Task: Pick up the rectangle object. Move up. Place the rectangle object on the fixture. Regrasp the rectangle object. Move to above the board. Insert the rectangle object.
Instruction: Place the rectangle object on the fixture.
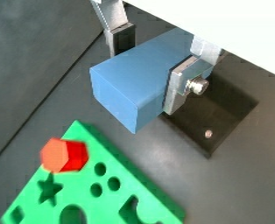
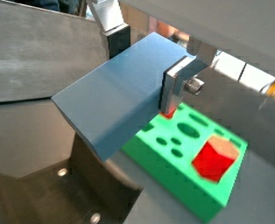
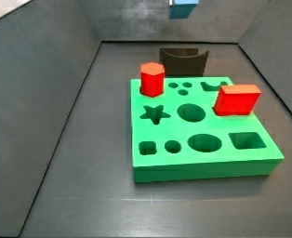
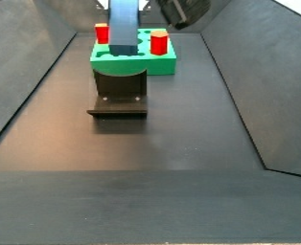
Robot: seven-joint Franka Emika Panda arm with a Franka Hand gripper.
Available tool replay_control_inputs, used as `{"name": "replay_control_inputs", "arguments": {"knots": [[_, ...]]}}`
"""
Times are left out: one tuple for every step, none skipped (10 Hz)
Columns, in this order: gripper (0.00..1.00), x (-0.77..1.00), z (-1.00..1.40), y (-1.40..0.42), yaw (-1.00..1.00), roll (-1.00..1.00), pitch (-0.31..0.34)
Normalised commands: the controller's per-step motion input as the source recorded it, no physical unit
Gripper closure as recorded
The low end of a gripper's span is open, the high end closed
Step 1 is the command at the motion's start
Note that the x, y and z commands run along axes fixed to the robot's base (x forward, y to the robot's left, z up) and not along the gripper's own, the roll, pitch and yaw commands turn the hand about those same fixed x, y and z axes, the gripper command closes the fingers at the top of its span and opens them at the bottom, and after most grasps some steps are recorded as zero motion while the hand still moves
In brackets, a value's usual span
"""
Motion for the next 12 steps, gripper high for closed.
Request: {"name": "replay_control_inputs", "arguments": {"knots": [[1.0, 0.23, -0.02, 0.05, -0.1, -0.38, 0.113], [1.0, 0.16, -1.0, 0.13, -0.16, -1.0, 0.249], [1.0, 0.14, -1.0, 0.14, -0.2, -1.0, 0.236], [1.0, 0.14, -1.0, 0.14, -0.22, -0.92, 0.205], [1.0, 0.16, -1.0, 0.14, -0.24, -0.76, 0.167], [1.0, 0.17, -1.0, 0.14, -0.24, -0.59, 0.123], [1.0, 0.17, -1.0, 0.15, -0.24, -0.42, 0.082], [1.0, 0.19, -1.0, 0.14, -0.22, -0.24, 0.032], [1.0, 0.19, -1.0, 0.14, -0.2, -0.17, -0.006], [1.0, 0.17, -0.83, 0.12, -0.17, -0.15, -0.033], [1.0, 0.14, -0.63, 0.09, -0.14, -0.14, -0.049], [1.0, 0.11, -0.39, 0.07, -0.11, -0.13, -0.066]]}}
